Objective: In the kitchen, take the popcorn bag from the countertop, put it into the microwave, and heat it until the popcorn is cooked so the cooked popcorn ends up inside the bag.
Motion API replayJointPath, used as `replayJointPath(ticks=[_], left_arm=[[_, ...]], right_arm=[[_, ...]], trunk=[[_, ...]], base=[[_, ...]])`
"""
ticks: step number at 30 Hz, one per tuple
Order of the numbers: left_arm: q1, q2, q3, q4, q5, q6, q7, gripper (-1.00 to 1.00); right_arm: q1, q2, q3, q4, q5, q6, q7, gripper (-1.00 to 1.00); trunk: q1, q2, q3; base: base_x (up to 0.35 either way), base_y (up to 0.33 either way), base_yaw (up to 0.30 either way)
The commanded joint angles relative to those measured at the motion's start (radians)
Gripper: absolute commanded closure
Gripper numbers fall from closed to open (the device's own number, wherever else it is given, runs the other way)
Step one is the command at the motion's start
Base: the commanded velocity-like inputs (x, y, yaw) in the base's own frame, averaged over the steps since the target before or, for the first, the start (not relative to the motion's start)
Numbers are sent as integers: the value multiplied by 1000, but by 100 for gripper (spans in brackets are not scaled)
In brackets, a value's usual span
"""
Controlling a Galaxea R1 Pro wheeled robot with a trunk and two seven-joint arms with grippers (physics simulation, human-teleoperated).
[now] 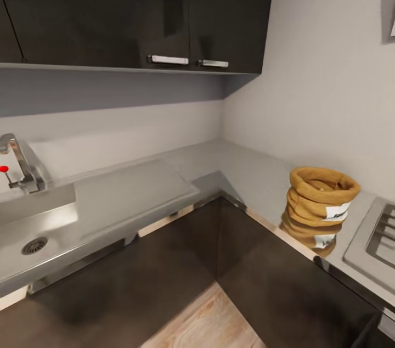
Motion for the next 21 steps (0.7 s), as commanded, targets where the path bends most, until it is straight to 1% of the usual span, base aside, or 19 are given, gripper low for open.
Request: replayJointPath(ticks=[1,16,19,21], left_arm=[[0,0,-2,-1,6,-2,0,-100],[0,0,-2,-1,6,-2,0,-100],[0,0,-1,-1,6,-2,1,-100],[0,0,1,-2,7,-2,1,-100]], right_arm=[[-1,0,-8,3,9,-5,0,-100],[-1,0,-8,3,9,-7,-1,-100],[-1,0,-10,3,5,-12,-2,-100],[-1,1,-11,3,2,-12,-3,-100]], trunk=[[1,0,-1],[1,0,-1],[1,0,-1],[1,0,-1]], base=[[317,76,0],[317,76,0],[138,21,-10],[44,7,-119]])
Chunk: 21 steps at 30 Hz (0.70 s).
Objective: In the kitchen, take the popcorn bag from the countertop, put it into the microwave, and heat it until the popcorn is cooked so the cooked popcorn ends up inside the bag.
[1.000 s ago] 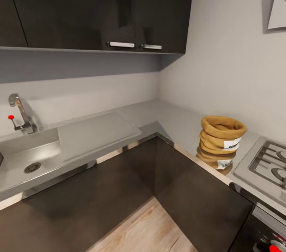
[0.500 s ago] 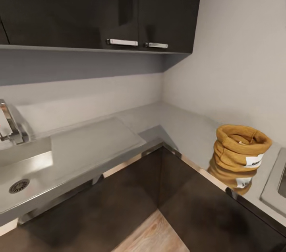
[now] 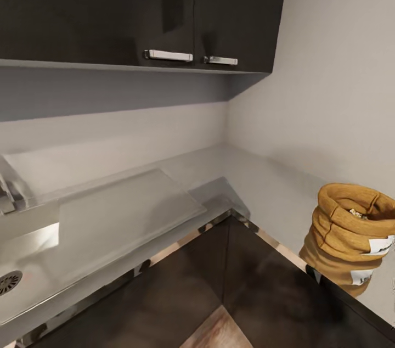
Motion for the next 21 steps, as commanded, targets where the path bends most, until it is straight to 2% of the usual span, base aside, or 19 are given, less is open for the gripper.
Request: replayJointPath(ticks=[1,21], left_arm=[[0,0,-1,-1,6,-2,1,-100],[0,-2,1,-8,4,-13,8,-100]], right_arm=[[-1,0,-9,3,8,-6,-1,-100],[13,9,-12,6,3,-5,0,-100]], trunk=[[0,0,-1],[0,0,5]], base=[[22,3,-180],[2,0,-232]])
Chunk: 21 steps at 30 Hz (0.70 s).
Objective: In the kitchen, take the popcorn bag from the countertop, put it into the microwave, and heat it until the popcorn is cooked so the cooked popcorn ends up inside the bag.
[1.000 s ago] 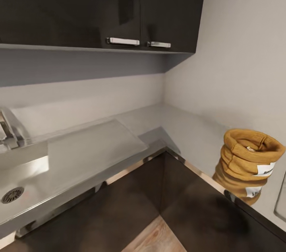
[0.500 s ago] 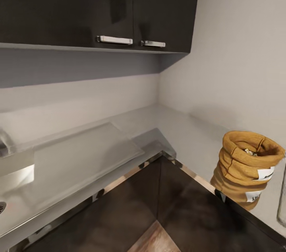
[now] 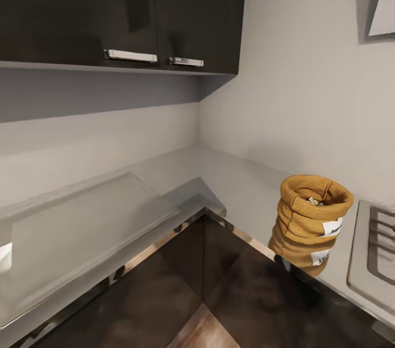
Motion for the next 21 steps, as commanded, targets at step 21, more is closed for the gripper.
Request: replayJointPath(ticks=[21], left_arm=[[0,0,-3,2,2,2,-8,-100]], right_arm=[[1,3,-10,3,8,-14,0,-100]], trunk=[[0,-1,2]], base=[[0,0,-270]])
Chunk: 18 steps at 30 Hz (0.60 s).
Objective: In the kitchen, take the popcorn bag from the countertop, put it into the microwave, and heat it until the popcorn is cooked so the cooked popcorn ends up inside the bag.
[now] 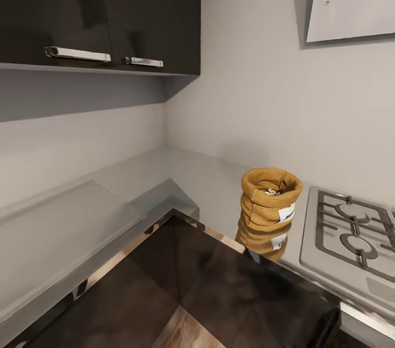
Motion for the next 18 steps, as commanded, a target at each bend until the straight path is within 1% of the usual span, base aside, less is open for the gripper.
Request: replayJointPath(ticks=[1,18], left_arm=[[0,0,-2,-1,5,-3,1,-100],[0,0,-2,-1,5,-4,7,-100]], right_arm=[[-1,0,-9,3,9,-6,0,-100],[6,-2,-9,3,9,-11,2,-100]], trunk=[[0,-1,-1],[0,-1,-1]], base=[[0,0,-283],[0,0,-287]])
